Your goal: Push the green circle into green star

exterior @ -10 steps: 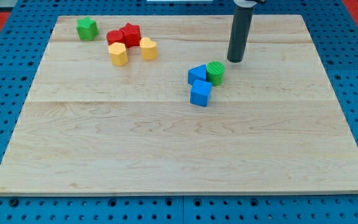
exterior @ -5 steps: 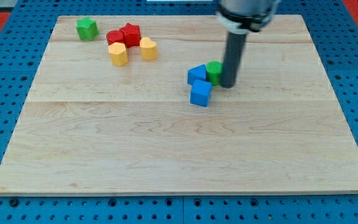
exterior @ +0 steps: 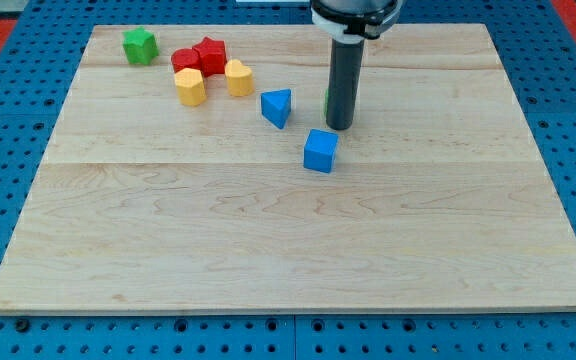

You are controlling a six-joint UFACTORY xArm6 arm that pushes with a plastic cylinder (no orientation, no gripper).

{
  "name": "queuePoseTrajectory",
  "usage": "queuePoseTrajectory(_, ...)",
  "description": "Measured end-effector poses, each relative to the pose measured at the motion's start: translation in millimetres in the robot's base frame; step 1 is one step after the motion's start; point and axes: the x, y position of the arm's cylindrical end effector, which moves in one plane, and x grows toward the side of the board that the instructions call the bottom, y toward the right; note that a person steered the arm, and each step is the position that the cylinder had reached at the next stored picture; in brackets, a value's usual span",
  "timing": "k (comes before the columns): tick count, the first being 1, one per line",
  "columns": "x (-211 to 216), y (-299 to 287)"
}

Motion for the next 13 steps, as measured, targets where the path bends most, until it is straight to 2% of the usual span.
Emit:
queuePoseTrajectory(2,-41,11)
queuePoseTrajectory(6,-151,37)
queuePoseTrajectory(7,-151,29)
queuePoseTrajectory(8,-121,44)
queuePoseTrajectory(9,-122,-9)
queuePoseTrajectory(10,-139,-65)
queuePoseTrajectory(12,-179,-68)
queuePoseTrajectory(13,-180,-119)
